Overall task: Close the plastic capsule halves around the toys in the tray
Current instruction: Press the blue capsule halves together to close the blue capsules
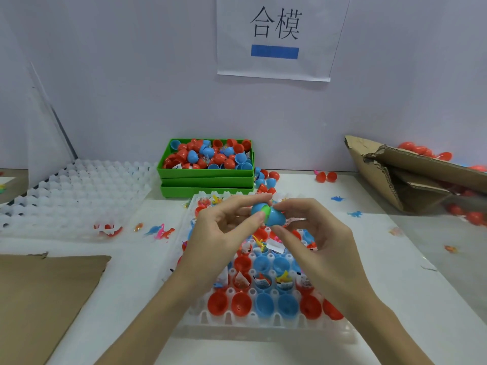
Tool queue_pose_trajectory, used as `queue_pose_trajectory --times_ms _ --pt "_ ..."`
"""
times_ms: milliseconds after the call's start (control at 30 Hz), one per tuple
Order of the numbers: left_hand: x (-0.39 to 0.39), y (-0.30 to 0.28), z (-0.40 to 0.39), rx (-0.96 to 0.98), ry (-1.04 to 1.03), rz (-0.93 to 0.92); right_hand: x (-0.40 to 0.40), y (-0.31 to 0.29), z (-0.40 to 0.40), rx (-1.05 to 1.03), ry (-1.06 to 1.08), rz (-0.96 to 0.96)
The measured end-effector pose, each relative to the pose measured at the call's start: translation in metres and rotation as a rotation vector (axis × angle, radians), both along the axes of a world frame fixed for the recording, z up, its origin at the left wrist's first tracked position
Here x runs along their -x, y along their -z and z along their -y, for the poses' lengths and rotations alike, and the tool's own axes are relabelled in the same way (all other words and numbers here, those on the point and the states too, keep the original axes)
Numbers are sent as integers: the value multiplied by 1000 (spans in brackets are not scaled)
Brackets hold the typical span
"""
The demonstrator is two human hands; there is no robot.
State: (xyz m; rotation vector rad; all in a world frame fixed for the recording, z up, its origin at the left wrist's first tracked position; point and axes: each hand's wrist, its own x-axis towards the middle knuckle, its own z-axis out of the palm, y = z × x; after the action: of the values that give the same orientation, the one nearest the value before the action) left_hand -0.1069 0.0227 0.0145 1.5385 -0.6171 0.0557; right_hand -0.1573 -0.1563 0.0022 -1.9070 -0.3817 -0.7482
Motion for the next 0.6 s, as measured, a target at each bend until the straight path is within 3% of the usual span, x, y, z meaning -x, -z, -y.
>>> queue_pose_trajectory --times_ms 333,600 --pt "-11 3 0 318 297 -490 2 0 -6 -76 -79 -13" --pt "1 -1 2 1 -14 -29 2 -3 -4 -171 -85 -88"
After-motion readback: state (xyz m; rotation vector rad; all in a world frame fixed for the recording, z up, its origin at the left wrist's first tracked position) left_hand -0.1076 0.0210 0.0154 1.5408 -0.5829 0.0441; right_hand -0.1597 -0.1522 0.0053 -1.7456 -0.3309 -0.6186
